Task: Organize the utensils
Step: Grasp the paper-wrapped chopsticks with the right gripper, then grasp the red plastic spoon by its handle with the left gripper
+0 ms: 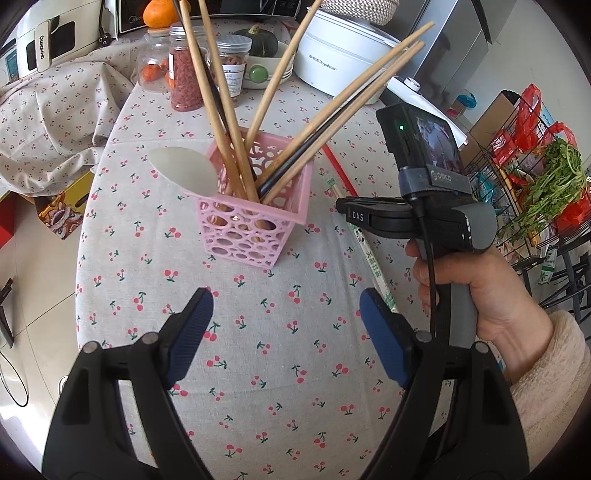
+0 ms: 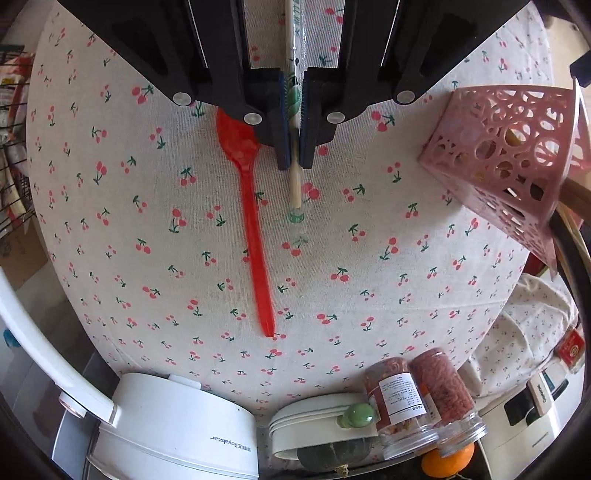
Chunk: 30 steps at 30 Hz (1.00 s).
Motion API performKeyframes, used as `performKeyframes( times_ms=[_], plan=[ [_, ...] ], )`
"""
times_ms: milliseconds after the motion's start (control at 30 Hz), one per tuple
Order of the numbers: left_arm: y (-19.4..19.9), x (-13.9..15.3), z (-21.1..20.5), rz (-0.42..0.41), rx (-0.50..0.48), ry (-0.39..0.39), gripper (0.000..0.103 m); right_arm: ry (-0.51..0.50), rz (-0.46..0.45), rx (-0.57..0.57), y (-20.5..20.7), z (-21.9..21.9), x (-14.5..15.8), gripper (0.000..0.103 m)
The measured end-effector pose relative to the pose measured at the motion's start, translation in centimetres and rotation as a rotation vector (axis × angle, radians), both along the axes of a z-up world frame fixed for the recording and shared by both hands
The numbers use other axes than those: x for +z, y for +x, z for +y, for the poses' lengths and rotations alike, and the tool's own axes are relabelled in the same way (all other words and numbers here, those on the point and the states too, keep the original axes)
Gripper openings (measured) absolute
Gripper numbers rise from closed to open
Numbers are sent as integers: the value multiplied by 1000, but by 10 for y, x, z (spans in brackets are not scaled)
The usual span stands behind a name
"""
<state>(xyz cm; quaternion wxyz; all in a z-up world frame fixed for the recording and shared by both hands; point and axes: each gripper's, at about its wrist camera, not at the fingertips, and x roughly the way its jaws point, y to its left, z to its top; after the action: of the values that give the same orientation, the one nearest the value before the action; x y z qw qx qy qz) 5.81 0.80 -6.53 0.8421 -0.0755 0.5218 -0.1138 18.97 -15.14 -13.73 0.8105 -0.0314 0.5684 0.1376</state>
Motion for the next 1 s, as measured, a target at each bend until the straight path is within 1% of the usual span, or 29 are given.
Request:
performKeyframes(
  times_ms=[133,267,367,433,500,567,633,700,767,900,1000],
  plan=[
    [-4,2,-6,-18,-11,11,82,112,27,-57,-7,-29,15,5],
    [-8,6,-20,-48,-38,29,82,167,15,-109,-21,-72,35,5],
    [-13,6,-39,-64,-71,16,82,203,0,-155,-34,-108,49,5],
    [-13,4,-58,-62,-86,-3,77,220,-16,-183,-43,-132,58,5],
    [-11,0,-80,-63,-109,-12,63,229,-34,-208,-49,-154,65,5],
    [-5,-7,-101,-78,-112,4,59,239,-42,-230,-53,-172,68,5],
    [10,-18,-120,-86,-80,20,53,244,-50,-242,-54,-186,71,5],
    [34,-30,-136,-96,-25,50,46,242,-55,-247,-55,-197,73,5],
    [62,-41,-149,-101,44,71,44,258,-53,-249,-56,-206,73,5],
    [114,-52,-173,-141,126,203,43,280,-55,-239,-54,-215,75,5],
    [149,-59,-175,-131,175,281,43,296,-45,-238,-52,-217,73,5]
  ],
)
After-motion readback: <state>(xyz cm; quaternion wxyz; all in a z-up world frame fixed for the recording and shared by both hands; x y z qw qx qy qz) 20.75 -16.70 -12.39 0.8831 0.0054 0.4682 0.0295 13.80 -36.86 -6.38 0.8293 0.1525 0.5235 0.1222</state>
